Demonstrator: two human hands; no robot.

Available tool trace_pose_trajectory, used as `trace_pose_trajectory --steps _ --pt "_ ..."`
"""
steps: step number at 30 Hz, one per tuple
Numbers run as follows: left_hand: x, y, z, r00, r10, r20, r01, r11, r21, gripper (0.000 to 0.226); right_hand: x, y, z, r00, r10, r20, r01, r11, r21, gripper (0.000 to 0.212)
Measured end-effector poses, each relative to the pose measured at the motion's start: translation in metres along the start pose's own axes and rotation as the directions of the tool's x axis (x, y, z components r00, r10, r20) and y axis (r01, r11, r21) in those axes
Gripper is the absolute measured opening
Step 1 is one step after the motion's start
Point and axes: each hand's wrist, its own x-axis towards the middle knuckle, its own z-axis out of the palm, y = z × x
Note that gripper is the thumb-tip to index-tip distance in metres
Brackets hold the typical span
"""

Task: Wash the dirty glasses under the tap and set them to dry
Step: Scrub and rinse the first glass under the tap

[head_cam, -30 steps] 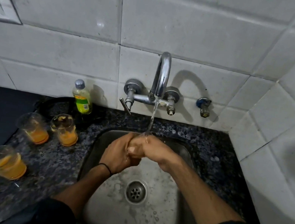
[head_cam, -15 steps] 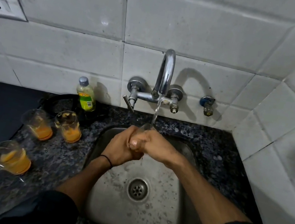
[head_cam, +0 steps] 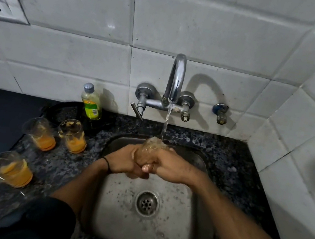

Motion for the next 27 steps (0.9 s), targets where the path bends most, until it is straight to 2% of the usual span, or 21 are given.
trace_pose_trajectory --steps 1,2,4,5,6,7,9,11,13,14,16,17,18,19,21,22,23,24,26,27 --pt "-0.001 -0.001 -0.003 0.997 -0.004 0.080 0.004 1.000 0.010 0.041 -0.001 0.003 0.002 0.999 -0.006 0.043 0.009 0.997 -0.082 0.011" --pt "-0.002 -0.001 -0.002 0.996 -0.012 0.084 0.011 1.000 0.005 0.040 -0.002 0.003 0.005 0.999 0.019 0.049 -0.018 0.999 -0.029 0.010" --pt "-0.003 0.000 0.006 0.997 -0.018 -0.079 0.024 0.997 0.078 0.058 -0.002 0.003 0.013 0.991 0.136 0.009 -0.134 0.956 0.260 0.004" --pt "-0.003 0.002 0.012 0.981 -0.019 -0.195 0.060 0.976 0.210 0.069 0.000 0.001 0.016 0.971 0.239 -0.005 -0.215 0.882 0.419 0.014" --pt "-0.003 0.003 0.019 0.958 -0.004 -0.287 0.102 0.940 0.326 0.069 0.002 0.000 0.019 0.940 0.340 0.013 -0.294 0.793 0.533 0.022" --pt "-0.002 0.003 0.027 0.940 0.021 -0.341 0.114 0.922 0.370 0.061 0.004 -0.001 0.019 0.908 0.415 0.053 -0.364 0.720 0.591 0.026" --pt "-0.003 0.005 0.036 0.931 0.051 -0.362 0.066 0.951 0.302 0.047 0.007 -0.005 0.014 0.874 0.475 0.102 -0.443 0.694 0.567 0.021" --pt "-0.003 0.001 0.031 0.942 0.058 -0.331 0.018 0.975 0.222 0.047 0.007 -0.002 0.008 0.886 0.453 0.098 -0.430 0.726 0.536 0.017" --pt "-0.006 0.001 0.017 0.970 0.053 -0.237 -0.017 0.989 0.149 0.057 0.000 0.004 0.005 0.933 0.355 0.065 -0.329 0.763 0.557 0.023" --pt "-0.006 0.002 0.009 0.983 0.041 -0.178 -0.033 0.998 0.046 0.061 -0.004 0.008 0.006 0.952 0.305 0.040 -0.269 0.764 0.587 0.027" --pt "-0.006 0.002 0.000 0.990 0.042 -0.133 -0.062 0.987 -0.146 0.060 -0.009 0.018 0.011 0.966 0.256 -0.046 -0.154 0.704 0.693 0.027" --pt "-0.006 0.001 -0.002 0.984 0.048 -0.170 -0.075 0.985 -0.157 0.062 -0.009 0.021 0.014 0.949 0.292 -0.117 -0.102 0.637 0.764 0.023" --pt "-0.005 0.002 -0.001 0.971 0.044 -0.233 -0.066 0.994 -0.087 0.068 -0.007 0.021 0.017 0.905 0.383 -0.187 -0.061 0.551 0.832 0.021" --pt "-0.004 0.005 0.001 0.951 0.067 -0.302 -0.058 0.997 0.041 0.075 -0.001 0.020 0.021 0.818 0.528 -0.228 -0.038 0.446 0.894 0.024" --pt "-0.001 0.011 0.008 0.915 0.218 -0.340 -0.082 0.925 0.372 0.080 0.013 0.016 0.030 0.562 0.808 -0.179 0.005 0.213 0.977 0.034" --pt "-0.002 0.015 0.012 0.909 0.281 -0.307 -0.096 0.860 0.502 0.079 0.019 0.014 0.033 0.437 0.891 -0.125 0.020 0.129 0.991 0.035" --pt "-0.003 0.019 0.014 0.913 0.306 -0.269 -0.089 0.794 0.601 0.077 0.023 0.015 0.034 0.356 0.933 -0.058 0.034 0.049 0.998 0.034" --pt "-0.005 0.023 0.014 0.917 0.319 -0.239 -0.077 0.730 0.679 0.077 0.027 0.019 0.036 0.343 0.939 0.021 0.057 -0.043 0.997 0.031" --pt "-0.006 0.027 0.009 0.919 0.350 -0.183 -0.070 0.600 0.797 0.076 0.031 0.024 0.038 0.422 0.893 0.155 0.054 -0.196 0.979 0.026" --pt "-0.007 0.028 0.007 0.922 0.356 -0.155 -0.070 0.544 0.836 0.076 0.032 0.025 0.039 0.458 0.869 0.187 0.035 -0.228 0.973 0.026"
